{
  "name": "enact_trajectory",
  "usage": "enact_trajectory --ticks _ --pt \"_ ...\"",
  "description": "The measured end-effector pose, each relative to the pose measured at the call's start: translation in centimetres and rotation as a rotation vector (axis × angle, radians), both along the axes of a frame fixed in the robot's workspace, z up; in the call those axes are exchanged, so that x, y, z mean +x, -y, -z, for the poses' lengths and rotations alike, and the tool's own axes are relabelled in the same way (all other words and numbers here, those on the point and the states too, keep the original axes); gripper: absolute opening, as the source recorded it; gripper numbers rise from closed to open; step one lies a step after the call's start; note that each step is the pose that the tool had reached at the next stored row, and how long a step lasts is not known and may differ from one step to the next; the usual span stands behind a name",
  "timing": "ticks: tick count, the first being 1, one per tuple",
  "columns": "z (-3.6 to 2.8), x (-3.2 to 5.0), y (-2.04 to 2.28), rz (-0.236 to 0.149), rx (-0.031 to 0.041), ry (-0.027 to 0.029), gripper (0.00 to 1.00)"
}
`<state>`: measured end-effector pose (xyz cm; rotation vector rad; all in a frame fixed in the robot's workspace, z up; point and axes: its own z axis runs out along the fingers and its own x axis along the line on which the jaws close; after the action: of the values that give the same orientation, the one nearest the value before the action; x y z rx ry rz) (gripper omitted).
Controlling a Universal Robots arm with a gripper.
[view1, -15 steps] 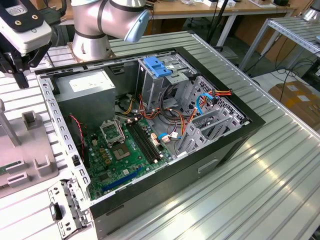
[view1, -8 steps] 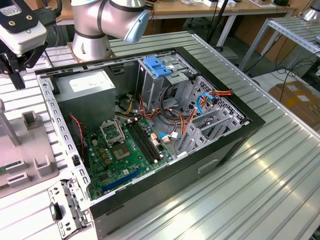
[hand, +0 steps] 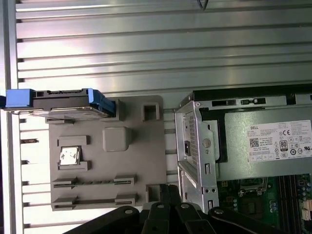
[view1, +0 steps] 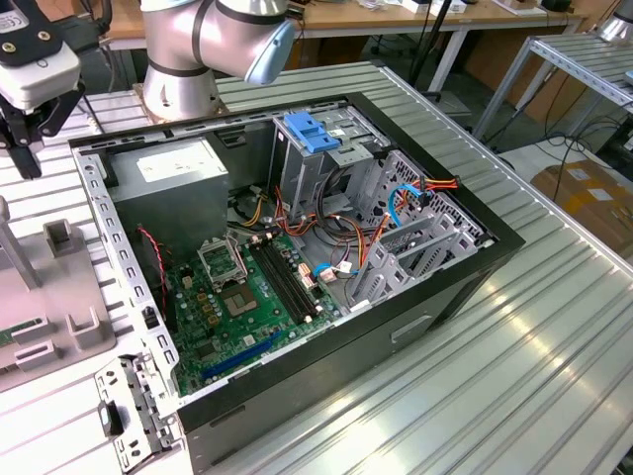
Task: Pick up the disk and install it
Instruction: 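Reach for the disk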
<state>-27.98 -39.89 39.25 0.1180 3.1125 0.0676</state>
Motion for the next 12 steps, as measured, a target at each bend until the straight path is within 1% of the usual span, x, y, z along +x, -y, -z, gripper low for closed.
enact_trajectory --ticks 12 --pt "0.04 -0.86 0.0 0.0 0.0 0.0 0.11"
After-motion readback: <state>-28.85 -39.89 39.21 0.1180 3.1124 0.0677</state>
